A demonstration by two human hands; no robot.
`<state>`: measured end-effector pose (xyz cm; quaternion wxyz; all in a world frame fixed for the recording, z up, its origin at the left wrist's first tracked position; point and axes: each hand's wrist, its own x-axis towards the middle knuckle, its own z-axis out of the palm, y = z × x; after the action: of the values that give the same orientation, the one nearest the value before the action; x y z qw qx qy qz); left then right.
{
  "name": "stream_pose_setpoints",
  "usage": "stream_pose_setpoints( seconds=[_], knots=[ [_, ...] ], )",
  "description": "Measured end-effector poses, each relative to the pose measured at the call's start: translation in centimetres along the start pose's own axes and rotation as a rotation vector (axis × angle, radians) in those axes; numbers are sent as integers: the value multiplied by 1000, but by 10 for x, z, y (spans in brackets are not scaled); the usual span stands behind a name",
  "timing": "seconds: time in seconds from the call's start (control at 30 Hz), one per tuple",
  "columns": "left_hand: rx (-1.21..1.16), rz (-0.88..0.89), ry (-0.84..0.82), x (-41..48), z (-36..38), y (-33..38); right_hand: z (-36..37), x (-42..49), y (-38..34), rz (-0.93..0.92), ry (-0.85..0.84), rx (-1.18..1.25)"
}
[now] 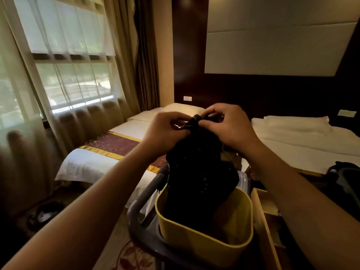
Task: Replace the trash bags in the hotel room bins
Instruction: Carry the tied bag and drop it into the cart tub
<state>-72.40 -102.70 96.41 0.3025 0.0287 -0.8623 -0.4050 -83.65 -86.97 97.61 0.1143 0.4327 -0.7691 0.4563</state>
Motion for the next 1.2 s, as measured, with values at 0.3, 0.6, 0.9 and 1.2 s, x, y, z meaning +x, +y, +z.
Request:
stream_pose_setpoints(
  seconds=[0.3,0.6,0.9,1.2],
  knots=[
    [300,-40,-251,-38,60,-82,56,-62,81,227,-341,-47],
    [466,-132,-565,-55,108,-133,93,-95,133,315,-551,-201],
    [582,-327,-1087,-72,143,-134,105,-116,151,234,-1079,-557],
    [706,-210,-525,-77,121,-117,93,-109,140,178,-984,-492]
  ],
)
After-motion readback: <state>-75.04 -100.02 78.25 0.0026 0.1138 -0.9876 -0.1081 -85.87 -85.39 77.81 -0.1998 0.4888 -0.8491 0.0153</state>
